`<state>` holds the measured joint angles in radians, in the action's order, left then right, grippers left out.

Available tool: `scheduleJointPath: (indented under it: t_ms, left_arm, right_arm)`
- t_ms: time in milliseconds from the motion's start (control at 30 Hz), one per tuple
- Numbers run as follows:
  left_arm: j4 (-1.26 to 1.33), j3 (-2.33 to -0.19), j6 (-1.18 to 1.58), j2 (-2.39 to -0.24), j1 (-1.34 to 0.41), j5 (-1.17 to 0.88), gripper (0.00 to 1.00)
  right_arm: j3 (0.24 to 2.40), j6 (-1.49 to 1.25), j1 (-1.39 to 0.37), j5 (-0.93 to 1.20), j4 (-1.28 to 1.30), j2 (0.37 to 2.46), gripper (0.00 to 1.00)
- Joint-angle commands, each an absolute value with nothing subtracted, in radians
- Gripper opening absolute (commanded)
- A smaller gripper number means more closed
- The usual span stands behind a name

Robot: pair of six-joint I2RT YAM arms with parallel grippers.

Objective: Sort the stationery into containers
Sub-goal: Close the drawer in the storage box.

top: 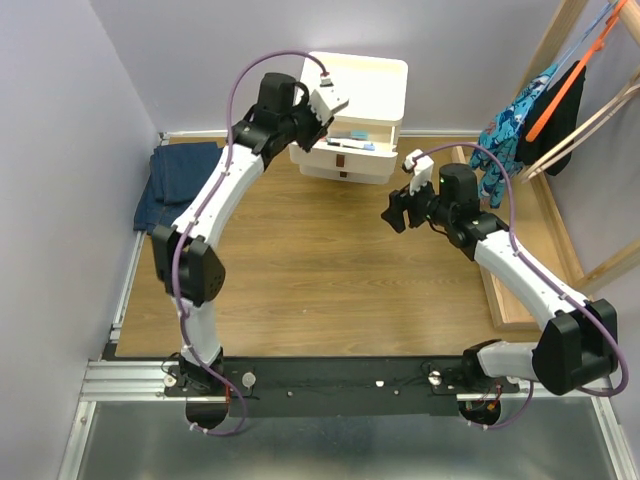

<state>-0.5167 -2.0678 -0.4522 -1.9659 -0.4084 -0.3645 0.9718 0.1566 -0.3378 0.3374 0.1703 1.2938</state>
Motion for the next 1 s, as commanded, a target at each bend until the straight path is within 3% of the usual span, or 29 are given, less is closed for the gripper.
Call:
scheduleJointPath:
  t_ms: [0,100,200,667,967]
  left_arm:
    - [-0.45,-1.818,-0.388,-1.763,-0.416,-0.491,0.12]
    - [-0.454,-1.769,-0.347,-1.775,-0.422,-0.554,0.03]
    - [-0.443,-1.759,-0.324,-1.807,-0.443,-0.578,0.01]
    - [-0.407,-1.887,-0.281,-1.988,-0.515,-0.574,0.0]
    - [-0.387,-2.029,-0.304,-2.106,-0.518,-0.462,0.0]
  right_arm:
    - [0.959,0.138,-0.324,0.321,0.109,1.282,0.76]
    - [0.954,0.133,-0.321,0.307,0.101,1.284,0.76]
    - [0.951,0.13,-0.319,0.301,0.101,1.284,0.76]
    - [0.922,0.112,-0.285,0.279,0.097,1.253,0.76]
    - [0.902,0.107,-0.262,0.279,0.103,1.249,0.76]
